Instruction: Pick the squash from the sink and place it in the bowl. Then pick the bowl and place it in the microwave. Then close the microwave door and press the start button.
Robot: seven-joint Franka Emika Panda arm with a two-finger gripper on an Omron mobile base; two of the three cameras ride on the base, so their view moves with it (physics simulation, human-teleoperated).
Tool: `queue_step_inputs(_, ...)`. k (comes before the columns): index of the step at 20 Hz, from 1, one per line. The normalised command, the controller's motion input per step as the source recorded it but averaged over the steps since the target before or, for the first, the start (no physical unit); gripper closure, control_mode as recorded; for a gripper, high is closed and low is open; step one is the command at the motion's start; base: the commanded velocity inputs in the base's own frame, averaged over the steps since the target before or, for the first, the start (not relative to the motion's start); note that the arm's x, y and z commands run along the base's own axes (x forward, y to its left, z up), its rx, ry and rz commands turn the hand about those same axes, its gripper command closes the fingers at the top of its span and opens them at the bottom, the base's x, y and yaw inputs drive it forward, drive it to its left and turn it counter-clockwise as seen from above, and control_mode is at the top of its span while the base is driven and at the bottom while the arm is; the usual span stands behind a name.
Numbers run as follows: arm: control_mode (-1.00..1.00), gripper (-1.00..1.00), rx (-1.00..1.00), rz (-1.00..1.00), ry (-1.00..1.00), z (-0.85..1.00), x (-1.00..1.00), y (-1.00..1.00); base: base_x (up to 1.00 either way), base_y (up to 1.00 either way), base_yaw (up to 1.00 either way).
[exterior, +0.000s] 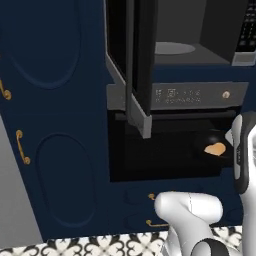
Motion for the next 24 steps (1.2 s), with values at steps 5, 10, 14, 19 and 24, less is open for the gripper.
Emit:
queue_step_inputs(5, 1.00, 1.00, 0.00, 0.00, 0.00, 0.00, 0.00, 0.00, 0.38, 0.01, -0.02)
queue_step_inputs(10, 1.00, 1.00, 0.00, 0.00, 0.00, 0.00, 0.00, 0.00, 0.36, 0.01, -0.03)
queue_step_inputs(14, 1.00, 1.00, 0.00, 0.00, 0.00, 0.00, 0.00, 0.00, 0.29, 0.00, -0.02)
queue_step_inputs(19, 1.00, 1.00, 0.00, 0.00, 0.00, 0.00, 0.00, 0.00, 0.33, 0.01, -0.02)
queue_step_inputs(24, 1.00, 1.00, 0.00, 0.00, 0.00, 0.00, 0.00, 0.00, 0.29, 0.00, -0.01)
